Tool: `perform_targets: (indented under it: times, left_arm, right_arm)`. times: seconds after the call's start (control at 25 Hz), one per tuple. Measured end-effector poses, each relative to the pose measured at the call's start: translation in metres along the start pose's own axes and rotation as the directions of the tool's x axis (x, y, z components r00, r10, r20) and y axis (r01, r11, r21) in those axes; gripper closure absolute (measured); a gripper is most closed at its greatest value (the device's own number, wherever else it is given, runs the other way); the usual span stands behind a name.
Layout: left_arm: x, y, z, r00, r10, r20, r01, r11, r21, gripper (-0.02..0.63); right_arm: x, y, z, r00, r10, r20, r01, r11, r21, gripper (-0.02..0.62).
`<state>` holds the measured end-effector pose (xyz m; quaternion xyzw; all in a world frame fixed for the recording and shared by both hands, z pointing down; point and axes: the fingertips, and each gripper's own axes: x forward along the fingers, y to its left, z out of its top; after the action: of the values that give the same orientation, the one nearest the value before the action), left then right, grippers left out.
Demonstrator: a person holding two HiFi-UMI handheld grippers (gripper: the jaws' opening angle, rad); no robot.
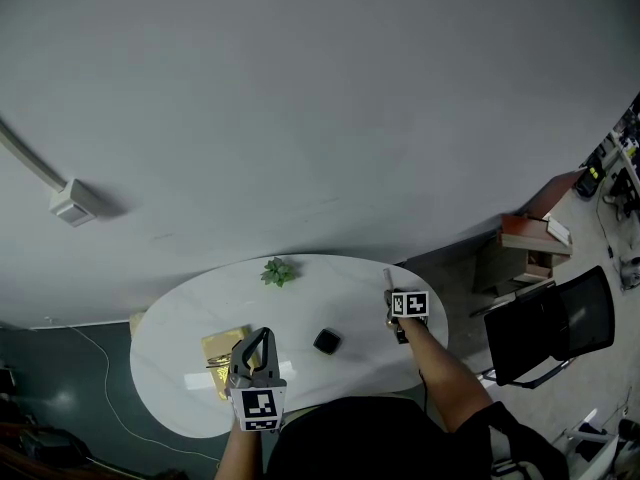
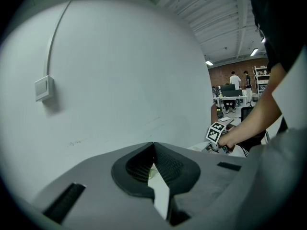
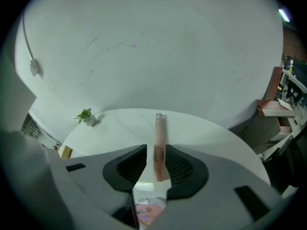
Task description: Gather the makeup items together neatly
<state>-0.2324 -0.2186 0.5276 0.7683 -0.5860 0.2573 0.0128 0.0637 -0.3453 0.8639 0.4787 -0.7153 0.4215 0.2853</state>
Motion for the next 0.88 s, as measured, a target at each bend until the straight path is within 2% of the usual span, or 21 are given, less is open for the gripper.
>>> perform_targets:
  times: [0.68, 0.76, 0.88]
  left_arm:
    - [-0.016, -0.004, -0.007, 1.0, 0.011, 0.003, -0.011, 1.0, -0.009, 0.584]
    - [-0.017, -0.001, -0.005, 1.0, 0.016, 0.011, -0.015, 1.0, -0.01, 0.584]
    - [-0.019, 0.001, -0.005, 1.0, 0.022, 0.019, -0.021, 1.0, -0.016, 0.584]
  right_arm:
    - [-0.012, 0.001, -0.003, 1.0, 0.002, 0.017, -0.001, 1.0, -0.016, 0.473]
    - [-0.023, 0.002, -0.001, 0.999, 0.008, 0.031, -0.007, 0.999, -0.042, 0.472]
    - [-0.039, -0.003, -0.014, 1.0, 0.006, 0.017, -0.003, 0.988, -0.153, 0.459]
